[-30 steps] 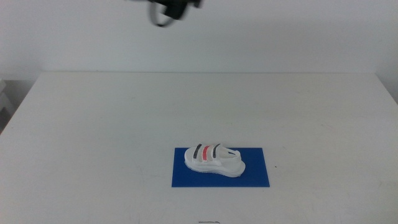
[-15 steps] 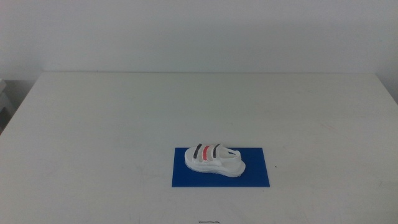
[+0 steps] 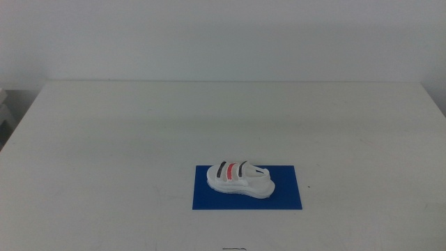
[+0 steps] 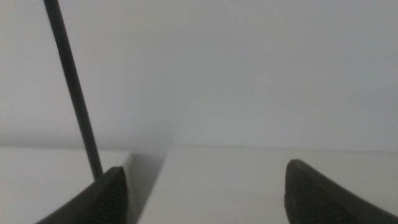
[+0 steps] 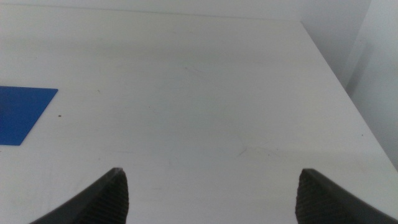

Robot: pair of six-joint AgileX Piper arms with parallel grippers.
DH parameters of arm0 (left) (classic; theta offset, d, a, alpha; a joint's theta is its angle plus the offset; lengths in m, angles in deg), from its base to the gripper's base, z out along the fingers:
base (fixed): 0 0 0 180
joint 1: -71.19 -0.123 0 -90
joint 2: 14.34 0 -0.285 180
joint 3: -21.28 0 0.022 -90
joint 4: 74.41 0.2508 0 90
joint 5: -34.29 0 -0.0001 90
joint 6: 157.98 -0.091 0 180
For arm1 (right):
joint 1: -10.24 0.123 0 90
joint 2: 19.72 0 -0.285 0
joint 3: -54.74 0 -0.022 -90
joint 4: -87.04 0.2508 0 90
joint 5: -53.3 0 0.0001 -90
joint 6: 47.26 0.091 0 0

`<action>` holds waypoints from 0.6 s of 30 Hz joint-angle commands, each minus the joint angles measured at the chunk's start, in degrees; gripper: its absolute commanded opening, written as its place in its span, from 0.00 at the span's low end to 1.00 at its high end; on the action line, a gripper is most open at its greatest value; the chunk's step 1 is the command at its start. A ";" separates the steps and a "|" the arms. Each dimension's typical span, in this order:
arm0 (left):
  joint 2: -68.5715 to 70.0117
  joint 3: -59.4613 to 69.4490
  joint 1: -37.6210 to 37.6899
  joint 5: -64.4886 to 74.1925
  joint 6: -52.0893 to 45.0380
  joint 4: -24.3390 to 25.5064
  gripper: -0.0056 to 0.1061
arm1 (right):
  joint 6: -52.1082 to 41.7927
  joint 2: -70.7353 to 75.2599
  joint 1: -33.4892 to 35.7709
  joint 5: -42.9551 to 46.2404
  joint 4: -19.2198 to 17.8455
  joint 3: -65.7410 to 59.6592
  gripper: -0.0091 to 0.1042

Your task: Use one arm to grab the shoe from the table and place it on the mat.

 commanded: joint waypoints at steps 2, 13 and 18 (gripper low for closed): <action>2.95 6.56 -0.13 -8.84 2.19 -1.60 0.79 | -0.70 1.11 0.13 3.20 -0.48 1.06 0.91; 18.84 32.24 -0.35 -24.17 0.80 -6.05 0.79 | -0.70 1.11 0.13 3.20 -0.48 1.06 0.91; 22.15 36.87 -0.35 -24.00 0.13 -9.95 0.79 | -0.70 1.11 0.13 3.20 -0.48 1.06 0.91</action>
